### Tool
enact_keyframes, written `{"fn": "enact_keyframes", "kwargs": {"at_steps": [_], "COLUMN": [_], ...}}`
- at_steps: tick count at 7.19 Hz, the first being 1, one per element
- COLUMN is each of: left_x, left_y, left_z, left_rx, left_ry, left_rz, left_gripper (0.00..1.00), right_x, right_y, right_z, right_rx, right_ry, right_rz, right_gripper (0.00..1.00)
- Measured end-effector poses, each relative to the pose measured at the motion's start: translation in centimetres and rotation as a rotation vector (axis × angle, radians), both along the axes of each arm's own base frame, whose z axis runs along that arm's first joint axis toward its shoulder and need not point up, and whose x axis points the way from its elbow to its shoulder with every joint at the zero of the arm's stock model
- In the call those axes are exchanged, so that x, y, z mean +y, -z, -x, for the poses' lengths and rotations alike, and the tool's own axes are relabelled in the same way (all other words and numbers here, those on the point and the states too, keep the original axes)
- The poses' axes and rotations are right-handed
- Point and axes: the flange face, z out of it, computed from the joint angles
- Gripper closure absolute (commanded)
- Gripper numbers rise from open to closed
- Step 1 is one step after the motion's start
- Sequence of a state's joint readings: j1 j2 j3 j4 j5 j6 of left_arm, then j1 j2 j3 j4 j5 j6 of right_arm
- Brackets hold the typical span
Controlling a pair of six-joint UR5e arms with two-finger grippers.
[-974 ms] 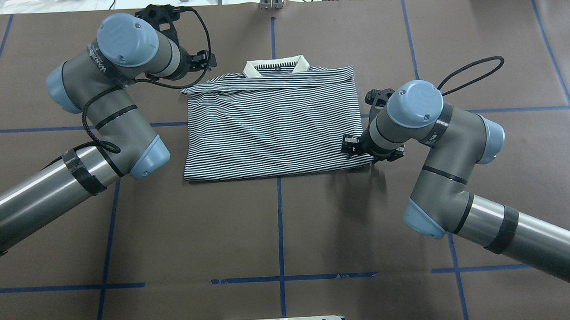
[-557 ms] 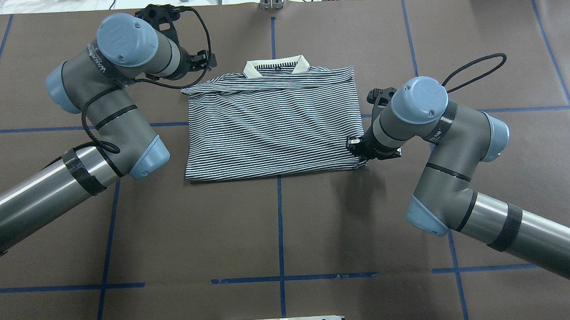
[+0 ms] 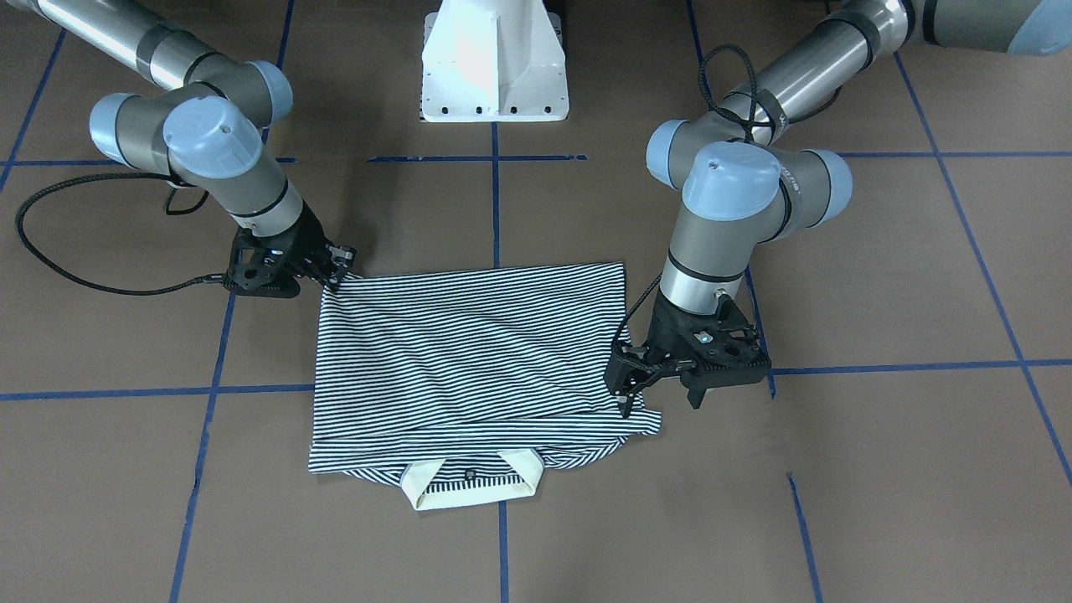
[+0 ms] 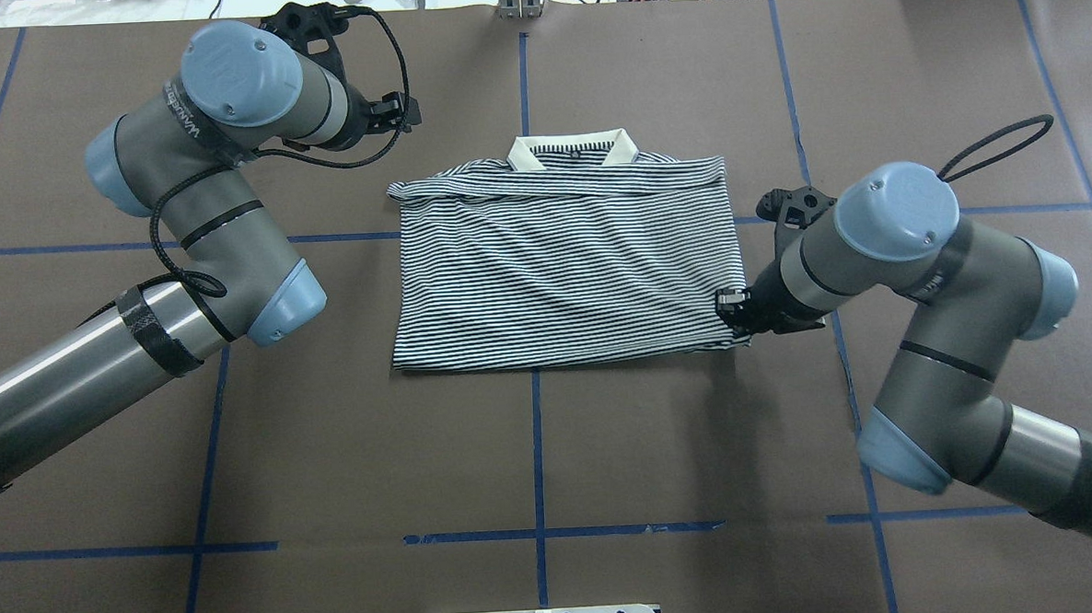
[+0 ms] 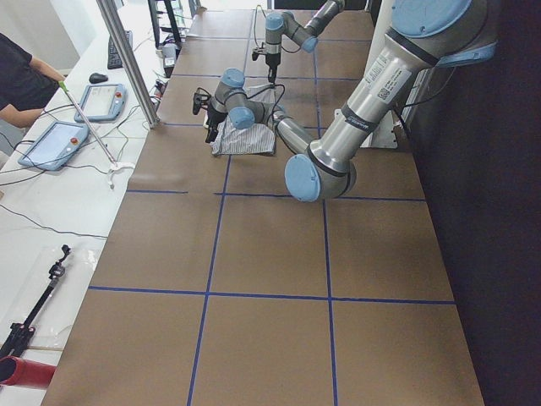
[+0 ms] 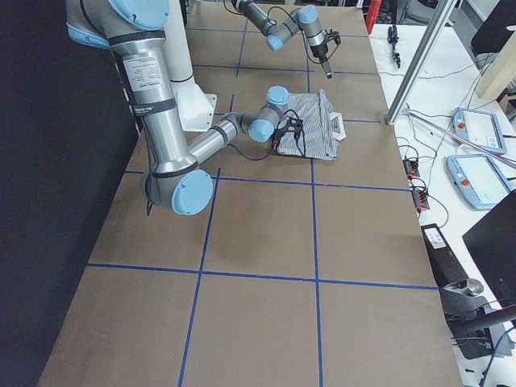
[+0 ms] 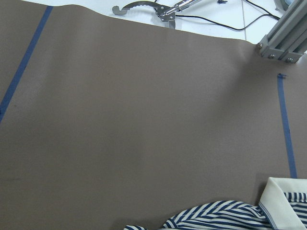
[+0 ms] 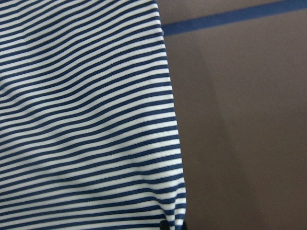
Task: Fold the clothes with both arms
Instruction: 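Drag the shirt toward the robot with the right gripper while the left moves in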
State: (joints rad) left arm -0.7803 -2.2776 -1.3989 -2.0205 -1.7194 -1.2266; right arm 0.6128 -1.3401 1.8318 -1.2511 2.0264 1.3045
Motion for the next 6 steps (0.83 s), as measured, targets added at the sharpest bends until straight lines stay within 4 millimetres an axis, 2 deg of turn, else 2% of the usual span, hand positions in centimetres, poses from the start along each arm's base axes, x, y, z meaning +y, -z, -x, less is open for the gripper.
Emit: {"fn": "enact_keyframes", "kwargs": {"at_steps": [2,3,4,5,6], "left_x": [0.6,1.2,1.7,2.2,2.6], "left_y": [0.9,1.4,1.8,1.9,1.9], "left_z": [0.2,0.1,-0.1,-0.5,-1.0], "left_rx": [0.006,0.010,0.012,0.012,0.012], "left_ry": [-0.004,-0.011,-0.017,-0.025,-0.035], "left_rz": [-0.006,-0.008,-0.010,-0.009,-0.008], "left_gripper": [0.00,0.00,0.00,0.00,0.00], "right_x": [9.2,14.1,17.9,20.5,21.8], "right_y": [-0.5,0.1,0.7,1.3,2.0], "right_z": [-1.4,-1.1,-0.3,0.3,0.5], "right_rx": [-0.015,-0.023,-0.028,-0.035,-0.044], "right_ry": [0.103,0.166,0.221,0.261,0.284], "right_rz": [0.043,0.078,0.106,0.124,0.129], "right_gripper": [1.00,1.00,0.01,0.00,0.00]}}
